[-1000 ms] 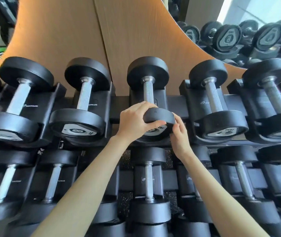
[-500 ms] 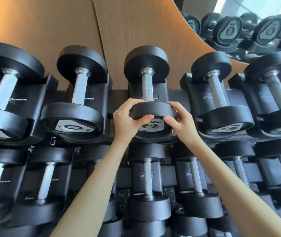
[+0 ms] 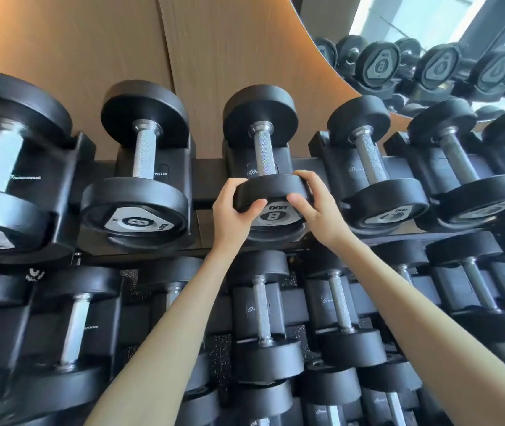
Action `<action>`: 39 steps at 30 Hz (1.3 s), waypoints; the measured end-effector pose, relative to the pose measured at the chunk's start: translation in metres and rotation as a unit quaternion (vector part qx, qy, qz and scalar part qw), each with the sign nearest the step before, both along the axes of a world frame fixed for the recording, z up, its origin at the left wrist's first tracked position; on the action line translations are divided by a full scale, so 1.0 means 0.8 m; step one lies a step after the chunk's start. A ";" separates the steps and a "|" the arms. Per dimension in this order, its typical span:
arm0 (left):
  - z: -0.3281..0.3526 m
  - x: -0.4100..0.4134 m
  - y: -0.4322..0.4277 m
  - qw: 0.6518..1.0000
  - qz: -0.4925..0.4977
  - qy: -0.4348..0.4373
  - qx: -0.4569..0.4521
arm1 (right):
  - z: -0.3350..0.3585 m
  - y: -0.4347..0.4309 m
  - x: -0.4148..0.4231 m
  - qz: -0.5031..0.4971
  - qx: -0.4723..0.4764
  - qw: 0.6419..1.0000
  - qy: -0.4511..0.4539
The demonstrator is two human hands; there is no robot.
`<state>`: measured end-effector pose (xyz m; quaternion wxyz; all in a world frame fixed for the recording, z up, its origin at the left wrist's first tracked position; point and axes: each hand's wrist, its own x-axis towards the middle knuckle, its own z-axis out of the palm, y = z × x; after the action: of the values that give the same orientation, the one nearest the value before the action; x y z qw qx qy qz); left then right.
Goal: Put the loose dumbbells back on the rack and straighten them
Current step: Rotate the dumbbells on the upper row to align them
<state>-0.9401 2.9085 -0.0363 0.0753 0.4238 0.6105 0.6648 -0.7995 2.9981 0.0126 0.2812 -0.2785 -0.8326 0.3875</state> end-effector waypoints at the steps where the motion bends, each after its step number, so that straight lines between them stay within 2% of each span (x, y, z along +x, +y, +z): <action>1: 0.003 -0.001 -0.007 0.999 -0.017 -0.002 -0.036 | 0.005 -0.001 0.003 0.002 0.001 1.000 -0.025; 5: 0.019 -0.009 -0.047 0.983 -0.042 0.039 -0.177 | 0.035 -0.015 0.016 -0.023 0.033 0.989 -0.143; 9: 0.055 -0.006 -0.118 0.952 -0.007 0.196 -0.237 | 0.054 -0.048 0.041 -0.024 0.089 0.975 -0.200; 11: 0.071 0.002 -0.157 0.917 0.005 0.273 -0.291 | 0.062 -0.067 0.057 -0.008 0.046 0.978 -0.203; 13: 0.083 0.013 -0.193 0.872 0.036 0.327 -0.362 | 0.070 -0.092 0.074 0.007 0.048 0.978 -0.204; 15: 0.092 0.027 -0.226 0.832 0.079 0.361 -0.414 | 0.076 -0.121 0.091 0.012 0.117 0.972 -0.204; 17: 0.101 0.045 -0.257 0.808 0.119 0.387 -0.427 | 0.078 -0.153 0.108 0.010 0.208 0.959 -0.193; 19: 0.103 0.065 -0.286 0.801 0.154 0.402 -0.416 | 0.070 -0.180 0.121 0.010 0.283 0.943 -0.175; 21: 0.099 0.085 -0.316 0.797 0.180 0.402 -0.413 | 0.056 -0.204 0.131 0.013 0.313 0.936 -0.158; 25: 0.082 0.115 -0.364 0.792 0.188 0.397 -0.423 | 0.018 -0.246 0.148 0.031 0.291 0.944 -0.154; 30: 0.062 0.127 -0.395 0.792 0.172 0.404 -0.425 | -0.018 -0.281 0.160 0.050 0.270 0.942 -0.190; 39: 0.049 0.073 -0.399 0.803 0.151 0.409 -0.407 | -0.030 -0.309 0.108 0.071 0.222 0.951 -0.205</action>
<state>-0.8821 2.5890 0.0026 -0.1169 0.4893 0.8554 0.1235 -0.7132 2.7506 -0.0112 0.1310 -0.2228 -0.9549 0.1460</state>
